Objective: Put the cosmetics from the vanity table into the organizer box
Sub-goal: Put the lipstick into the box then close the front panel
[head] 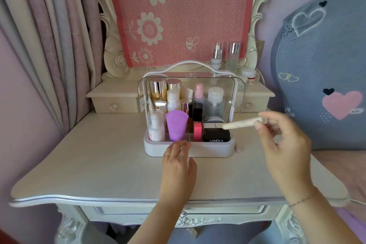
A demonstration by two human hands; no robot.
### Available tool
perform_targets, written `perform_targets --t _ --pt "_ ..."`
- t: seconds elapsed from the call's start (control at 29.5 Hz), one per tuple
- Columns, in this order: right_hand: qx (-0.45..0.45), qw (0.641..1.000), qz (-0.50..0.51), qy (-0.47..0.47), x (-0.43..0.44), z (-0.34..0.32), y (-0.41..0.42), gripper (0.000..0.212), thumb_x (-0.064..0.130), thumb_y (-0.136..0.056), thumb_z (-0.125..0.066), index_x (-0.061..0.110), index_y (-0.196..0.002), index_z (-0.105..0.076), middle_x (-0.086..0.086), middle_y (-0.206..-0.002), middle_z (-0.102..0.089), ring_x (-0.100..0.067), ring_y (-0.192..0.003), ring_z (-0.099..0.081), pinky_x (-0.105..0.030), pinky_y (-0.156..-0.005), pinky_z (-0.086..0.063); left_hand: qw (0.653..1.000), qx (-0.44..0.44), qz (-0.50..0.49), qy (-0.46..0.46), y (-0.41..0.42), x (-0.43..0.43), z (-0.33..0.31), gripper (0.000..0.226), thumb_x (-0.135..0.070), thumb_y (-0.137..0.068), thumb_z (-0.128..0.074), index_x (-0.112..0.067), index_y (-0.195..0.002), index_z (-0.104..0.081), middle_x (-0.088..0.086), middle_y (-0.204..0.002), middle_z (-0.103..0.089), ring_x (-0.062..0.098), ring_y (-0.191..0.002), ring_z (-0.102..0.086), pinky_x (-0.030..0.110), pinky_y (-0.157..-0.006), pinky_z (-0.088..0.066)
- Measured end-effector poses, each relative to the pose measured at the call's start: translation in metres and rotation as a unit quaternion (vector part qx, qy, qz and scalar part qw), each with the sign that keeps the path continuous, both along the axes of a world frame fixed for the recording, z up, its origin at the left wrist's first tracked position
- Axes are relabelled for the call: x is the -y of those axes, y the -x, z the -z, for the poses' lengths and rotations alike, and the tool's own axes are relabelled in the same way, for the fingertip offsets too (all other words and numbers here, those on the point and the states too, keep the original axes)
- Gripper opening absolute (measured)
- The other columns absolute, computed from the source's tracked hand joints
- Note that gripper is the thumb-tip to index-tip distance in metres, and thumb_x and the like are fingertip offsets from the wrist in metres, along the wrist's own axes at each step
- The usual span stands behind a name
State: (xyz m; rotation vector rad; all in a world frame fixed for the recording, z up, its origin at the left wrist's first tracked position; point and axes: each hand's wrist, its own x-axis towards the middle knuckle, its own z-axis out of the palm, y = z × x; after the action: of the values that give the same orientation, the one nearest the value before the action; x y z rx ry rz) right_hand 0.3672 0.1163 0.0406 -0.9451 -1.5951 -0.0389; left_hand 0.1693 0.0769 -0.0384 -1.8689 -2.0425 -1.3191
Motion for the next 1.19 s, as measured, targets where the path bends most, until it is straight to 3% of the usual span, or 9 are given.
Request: perform_targets --t 0.14,0.2,0.31,0.64,0.78,0.88,1.02,1.12,1.19 --pt "0.07 0.987 -0.122 0.079 -0.038 -0.036 0.078 0.008 0.012 -0.087 -0.062 0.007 -0.092 -0.066 -0.007 -0.091 -0.07 -0.017 -0.076 -0.06 -0.033 -0.075 -0.051 1.0 0.004 0.003 -0.001 0.0 0.002 -0.001 0.041 0.004 -0.073 -0.06 -0.004 -0.113 -0.061 0.01 -0.115 -0.061 0.03 -0.109 -0.054 0.039 -0.095 -0.043" --pt "0.132 0.976 -0.117 0.13 -0.068 -0.04 0.105 0.01 0.013 -0.087 -0.062 0.007 -0.093 -0.067 -0.008 -0.101 -0.07 -0.017 -0.08 -0.061 -0.034 -0.076 -0.05 1.0 0.004 0.004 -0.003 -0.001 0.002 -0.001 0.041 0.004 -0.073 -0.06 -0.004 -0.113 -0.061 0.01 -0.115 -0.06 0.029 -0.109 -0.053 0.039 -0.095 -0.043" --pt "0.226 0.946 -0.113 0.201 -0.094 -0.029 0.123 0.015 0.017 -0.09 -0.06 0.009 -0.098 -0.069 -0.007 -0.097 -0.071 -0.023 -0.09 -0.065 -0.035 -0.083 -0.051 1.0 0.006 0.006 -0.008 0.001 0.001 0.0 0.043 0.005 -0.071 -0.059 -0.005 -0.112 -0.061 0.008 -0.114 -0.061 0.029 -0.107 -0.054 0.036 -0.094 -0.043" --pt "0.172 0.949 -0.15 0.218 -0.09 -0.028 0.121 0.023 0.012 -0.087 -0.063 0.01 -0.109 -0.066 -0.005 -0.094 -0.073 -0.016 -0.086 -0.065 -0.026 -0.083 -0.049 1.0 0.013 0.006 -0.007 0.002 0.0 0.001 0.042 0.003 -0.073 -0.059 -0.006 -0.114 -0.061 0.008 -0.116 -0.06 0.027 -0.109 -0.052 0.036 -0.096 -0.041" --pt "0.09 0.961 -0.153 0.214 -0.061 -0.013 0.082 0.018 0.014 -0.083 -0.067 0.018 -0.1 -0.07 0.01 -0.08 -0.069 0.001 -0.071 -0.06 -0.014 -0.074 -0.045 1.0 0.011 0.009 -0.005 0.002 0.0 0.0 0.042 0.003 -0.073 -0.059 -0.006 -0.114 -0.061 0.008 -0.116 -0.06 0.027 -0.109 -0.052 0.037 -0.096 -0.042" --pt "0.045 0.961 -0.152 0.225 -0.034 0.014 0.042 0.013 0.011 -0.081 -0.069 0.02 -0.09 -0.072 0.016 -0.077 -0.069 0.008 -0.072 -0.061 -0.002 -0.067 -0.041 1.0 0.006 0.01 -0.009 0.003 -0.001 0.001 0.042 0.004 -0.072 -0.06 -0.005 -0.113 -0.062 0.009 -0.114 -0.061 0.028 -0.108 -0.053 0.036 -0.095 -0.042" --pt "-0.002 0.957 -0.046 0.287 -0.034 0.048 -0.004 0.006 0.017 -0.079 -0.072 0.022 -0.079 -0.068 0.01 -0.07 -0.066 -0.004 -0.07 -0.061 -0.01 -0.06 -0.043 1.0 0.008 0.01 -0.008 0.004 -0.002 0.001 0.041 0.006 -0.072 -0.061 -0.004 -0.112 -0.062 0.01 -0.114 -0.061 0.03 -0.107 -0.054 0.037 -0.096 -0.042" --pt "0.019 0.924 0.01 0.383 -0.05 0.067 -0.014 0.021 0.027 -0.076 -0.075 0.018 -0.091 -0.064 0.002 -0.077 -0.061 -0.02 -0.075 -0.058 -0.027 -0.063 -0.042 1.0 0.007 0.009 -0.005 0.003 -0.001 0.0 0.04 0.006 -0.072 -0.061 -0.003 -0.111 -0.062 0.011 -0.114 -0.062 0.031 -0.107 -0.053 0.037 -0.095 -0.041" --pt "0.067 0.911 0.033 0.406 -0.057 0.074 -0.01 0.03 0.032 -0.075 -0.074 0.017 -0.098 -0.061 0.002 -0.082 -0.058 -0.02 -0.08 -0.056 -0.028 -0.067 -0.039 1.0 0.007 0.009 -0.003 0.002 -0.001 0.0 0.04 0.006 -0.072 -0.061 -0.003 -0.111 -0.062 0.011 -0.114 -0.062 0.031 -0.107 -0.053 0.037 -0.095 -0.041"
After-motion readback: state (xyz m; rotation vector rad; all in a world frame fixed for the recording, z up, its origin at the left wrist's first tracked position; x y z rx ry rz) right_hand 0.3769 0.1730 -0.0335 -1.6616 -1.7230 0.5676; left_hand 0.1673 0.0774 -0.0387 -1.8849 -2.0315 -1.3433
